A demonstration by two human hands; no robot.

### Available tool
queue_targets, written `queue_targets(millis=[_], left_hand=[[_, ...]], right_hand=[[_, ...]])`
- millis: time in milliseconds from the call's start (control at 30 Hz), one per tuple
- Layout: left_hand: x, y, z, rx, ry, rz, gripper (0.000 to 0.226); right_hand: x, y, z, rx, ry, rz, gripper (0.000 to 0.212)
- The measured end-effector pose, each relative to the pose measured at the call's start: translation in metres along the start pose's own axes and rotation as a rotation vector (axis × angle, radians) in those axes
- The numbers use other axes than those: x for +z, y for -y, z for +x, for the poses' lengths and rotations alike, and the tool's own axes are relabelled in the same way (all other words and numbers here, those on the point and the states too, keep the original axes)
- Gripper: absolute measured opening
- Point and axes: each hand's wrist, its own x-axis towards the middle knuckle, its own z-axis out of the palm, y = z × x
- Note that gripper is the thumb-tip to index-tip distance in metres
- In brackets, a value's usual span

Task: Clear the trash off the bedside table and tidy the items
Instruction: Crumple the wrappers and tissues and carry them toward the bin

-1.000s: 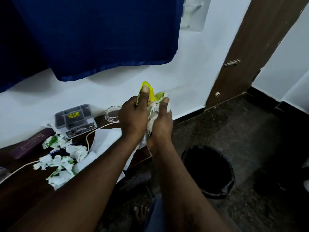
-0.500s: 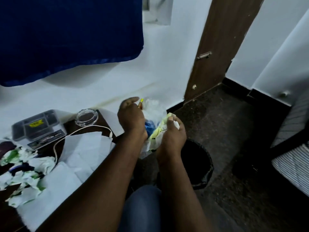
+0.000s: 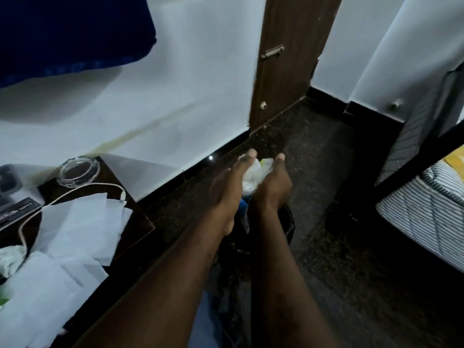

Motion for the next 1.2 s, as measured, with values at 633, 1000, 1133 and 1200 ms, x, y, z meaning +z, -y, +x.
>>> queue_targets(millis=[633,1000,1133,1200], left_hand=[[-0.01,0.126,0.117,-0.38,0.033,0.024,0.039],[-0.018,0.158,0.146,-0.528,0.089,-0.149,0.038],[-0.013,0.171,0.154,-0.506,0.105,0.053,0.035],[-0.013,0.178,0.157,-0.483,0.114,0.123,0.032]], right_hand=[[-0.065,-0.127,0.072,0.236,0.496,-0.281,0.063],[-0.033,-0.19,0.12,-0.068,0.113,-0.714,0.053],[-0.036,-0.205,0.146,-0.046,0.081,-0.822,0.047],[-0.04,-0.215,0.154,-0.032,0.078,-0.876,0.05]])
